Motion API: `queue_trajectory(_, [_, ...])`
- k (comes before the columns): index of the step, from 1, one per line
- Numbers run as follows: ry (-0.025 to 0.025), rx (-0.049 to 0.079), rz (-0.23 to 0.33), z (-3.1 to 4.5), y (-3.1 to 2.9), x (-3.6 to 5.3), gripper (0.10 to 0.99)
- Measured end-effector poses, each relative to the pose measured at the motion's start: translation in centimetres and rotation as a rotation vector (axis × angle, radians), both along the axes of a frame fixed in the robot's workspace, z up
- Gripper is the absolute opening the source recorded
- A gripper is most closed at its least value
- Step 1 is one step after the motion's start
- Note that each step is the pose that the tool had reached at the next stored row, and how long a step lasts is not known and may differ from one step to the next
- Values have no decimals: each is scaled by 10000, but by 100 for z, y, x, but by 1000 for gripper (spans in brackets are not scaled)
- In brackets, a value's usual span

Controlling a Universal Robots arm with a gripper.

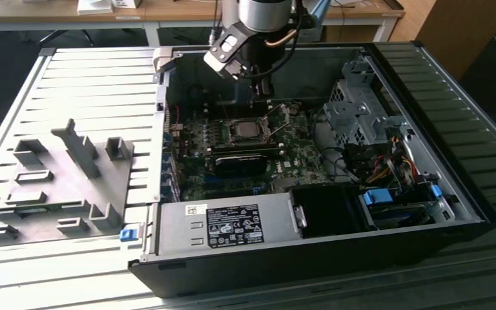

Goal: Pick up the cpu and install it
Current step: 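Close the cpu cover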

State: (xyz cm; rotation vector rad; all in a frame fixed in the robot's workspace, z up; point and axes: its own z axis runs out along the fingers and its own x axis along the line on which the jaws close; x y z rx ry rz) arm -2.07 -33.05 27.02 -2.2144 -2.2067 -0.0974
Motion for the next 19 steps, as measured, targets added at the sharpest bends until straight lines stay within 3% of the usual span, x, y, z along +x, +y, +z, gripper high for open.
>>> queue_trajectory(8, [28,-1,21,-26,4,200,106])
queue_trajectory(19, [44,-11,206,-76,6,324,106])
